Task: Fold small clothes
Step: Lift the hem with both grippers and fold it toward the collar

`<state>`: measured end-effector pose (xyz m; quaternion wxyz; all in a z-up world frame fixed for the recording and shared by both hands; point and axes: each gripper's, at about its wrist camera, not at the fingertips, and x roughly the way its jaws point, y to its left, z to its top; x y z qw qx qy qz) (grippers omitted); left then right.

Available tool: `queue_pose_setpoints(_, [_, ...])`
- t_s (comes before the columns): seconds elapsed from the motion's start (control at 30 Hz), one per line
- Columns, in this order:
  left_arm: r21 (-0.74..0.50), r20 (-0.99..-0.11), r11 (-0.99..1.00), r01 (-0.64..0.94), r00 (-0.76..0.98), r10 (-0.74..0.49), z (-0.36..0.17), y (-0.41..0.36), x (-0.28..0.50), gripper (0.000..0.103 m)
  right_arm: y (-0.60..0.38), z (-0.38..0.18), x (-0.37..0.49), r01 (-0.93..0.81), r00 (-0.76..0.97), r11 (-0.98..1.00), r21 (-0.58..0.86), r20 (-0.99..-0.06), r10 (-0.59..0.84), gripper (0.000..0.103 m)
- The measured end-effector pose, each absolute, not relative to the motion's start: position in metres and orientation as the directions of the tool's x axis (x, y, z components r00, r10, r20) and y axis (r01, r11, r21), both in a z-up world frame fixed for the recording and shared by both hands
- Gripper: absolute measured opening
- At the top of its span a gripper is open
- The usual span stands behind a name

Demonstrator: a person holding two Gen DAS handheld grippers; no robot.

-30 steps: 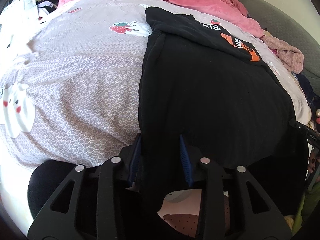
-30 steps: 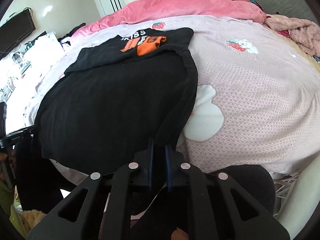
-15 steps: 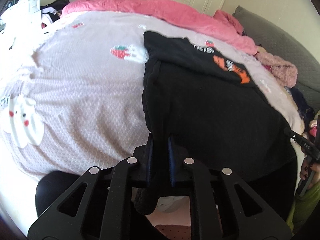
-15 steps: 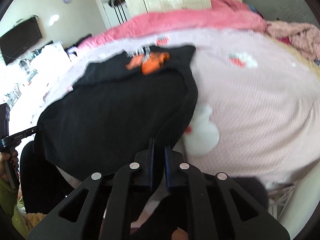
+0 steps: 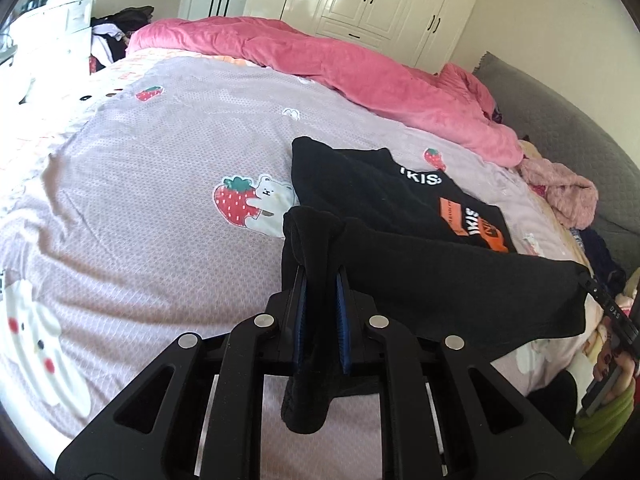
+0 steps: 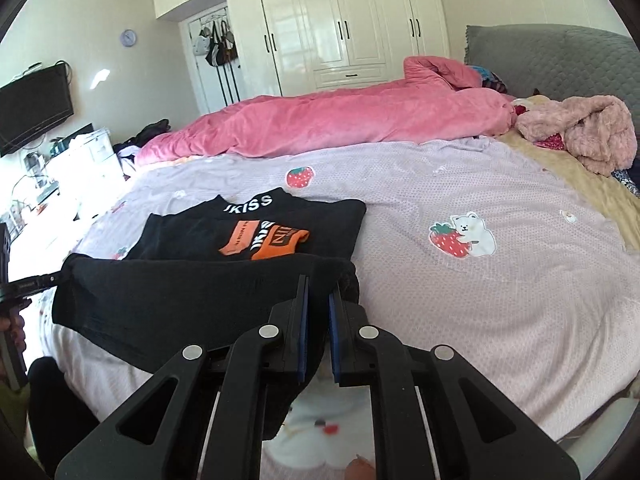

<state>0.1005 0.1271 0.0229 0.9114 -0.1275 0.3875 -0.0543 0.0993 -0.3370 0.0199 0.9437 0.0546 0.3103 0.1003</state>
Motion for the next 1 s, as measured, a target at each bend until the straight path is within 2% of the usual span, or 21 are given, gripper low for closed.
queue_pose_setpoints(0.17, [-0.270, -0.713, 0.963, -0.014, 0.675, -0.190, 0.006, 0.123, 0.115, 0.013, -0.331, 0.002, 0.119, -0.127, 0.757, 0.980, 0.152, -0.623, 0.195, 0.008])
queue_pose_setpoints(0.27, [-0.276, -0.711, 0.961, -0.017, 0.676, -0.193, 0.003, 0.125, 0.112, 0.022, -0.332, -0.005, 0.119, -0.114, 0.746, 0.977, 0.180, -0.634, 0.203, 0.013])
queue_pose_setpoints(0.3, [-0.274, -0.710, 0.962, -0.015, 0.678, -0.191, 0.004, 0.126, 0.111, 0.024, -0.335, -0.008, 0.118, -0.107, 0.740, 0.975, 0.193, -0.639, 0.208, 0.017])
queue_pose_setpoints(0.33, [-0.276, -0.707, 0.961, -0.015, 0.680, -0.192, 0.005, 0.127, 0.108, 0.027, -0.336, -0.009, 0.116, -0.100, 0.737, 0.974, 0.202, -0.643, 0.209, 0.028])
queue_pose_setpoints(0.4, [-0.286, -0.700, 0.958, -0.014, 0.686, -0.199, 0.006, 0.128, 0.103, 0.034, -0.338, -0.011, 0.110, -0.091, 0.734, 0.971, 0.222, -0.644, 0.216, 0.041])
queue_pose_setpoints(0.53, [-0.295, -0.695, 0.955, -0.004, 0.687, -0.212, 0.005, 0.128, 0.088, 0.043, -0.337, -0.017, 0.097, -0.099, 0.719, 0.963, 0.249, -0.652, 0.242, 0.045])
queue_pose_setpoints(0.7, [-0.360, -0.710, 0.933, -0.005, 0.650, -0.270, -0.008, 0.129, 0.075, 0.043, -0.327, -0.027, 0.083, -0.117, 0.695, 0.959, 0.259, -0.668, 0.265, 0.051])
queue_pose_setpoints(1.0, [-0.372, -0.735, 0.928, -0.008, 0.613, -0.289, -0.023, 0.122, 0.074, 0.045, -0.310, -0.039, 0.080, -0.134, 0.659, 0.946, 0.295, -0.686, 0.307, 0.051])
